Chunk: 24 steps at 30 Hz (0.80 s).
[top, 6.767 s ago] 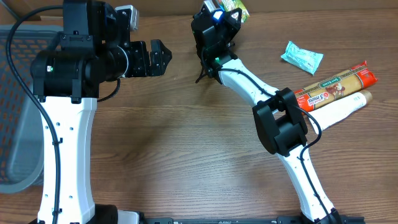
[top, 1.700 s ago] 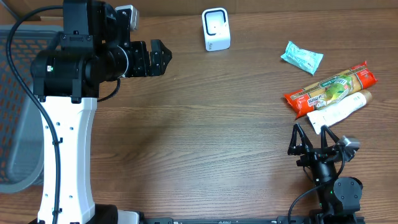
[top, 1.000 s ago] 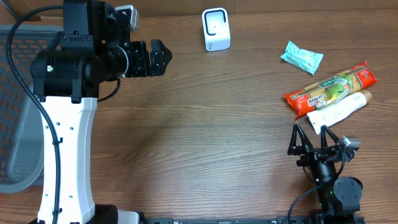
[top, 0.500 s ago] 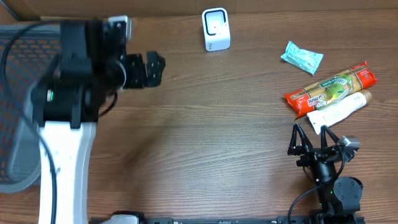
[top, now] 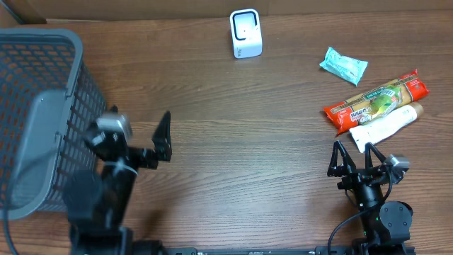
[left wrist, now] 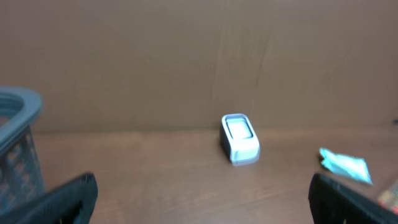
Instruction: Scan the item barcode
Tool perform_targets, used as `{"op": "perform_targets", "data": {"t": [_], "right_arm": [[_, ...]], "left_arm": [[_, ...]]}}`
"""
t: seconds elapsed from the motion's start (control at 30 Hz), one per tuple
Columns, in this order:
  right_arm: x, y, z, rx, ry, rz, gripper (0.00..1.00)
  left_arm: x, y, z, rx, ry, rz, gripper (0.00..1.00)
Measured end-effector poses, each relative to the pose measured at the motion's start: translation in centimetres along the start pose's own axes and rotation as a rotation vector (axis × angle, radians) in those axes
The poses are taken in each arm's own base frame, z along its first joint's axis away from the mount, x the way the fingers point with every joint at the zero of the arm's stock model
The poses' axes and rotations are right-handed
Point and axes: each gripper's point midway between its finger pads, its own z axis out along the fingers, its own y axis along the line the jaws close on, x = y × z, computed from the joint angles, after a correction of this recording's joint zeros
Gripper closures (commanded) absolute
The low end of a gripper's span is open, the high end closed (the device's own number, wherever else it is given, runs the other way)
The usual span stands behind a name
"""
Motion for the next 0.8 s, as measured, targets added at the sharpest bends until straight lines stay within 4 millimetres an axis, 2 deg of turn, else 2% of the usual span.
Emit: {"op": "perform_targets", "data": {"t": [0.23, 0.43, 0.8], "right_arm": [[0.0, 0.0, 0.0, 0.000, 0.000, 0.000, 0.00], [0.0, 0.0, 0.0, 0.000, 0.001, 0.000, 0.00], [0.0, 0.0, 0.0, 0.000, 0.000, 0.000, 0.00]], "left_arm": [[4.5, -0.3, -1.6, 0.026, -0.199, 0.136, 0.00], [9.6, 0.1, -1.6, 0.022, -0.188, 0.198, 0.01], [13.3, 0.4, -1.2, 0.011, -0.159, 0.327, 0.00]]}}
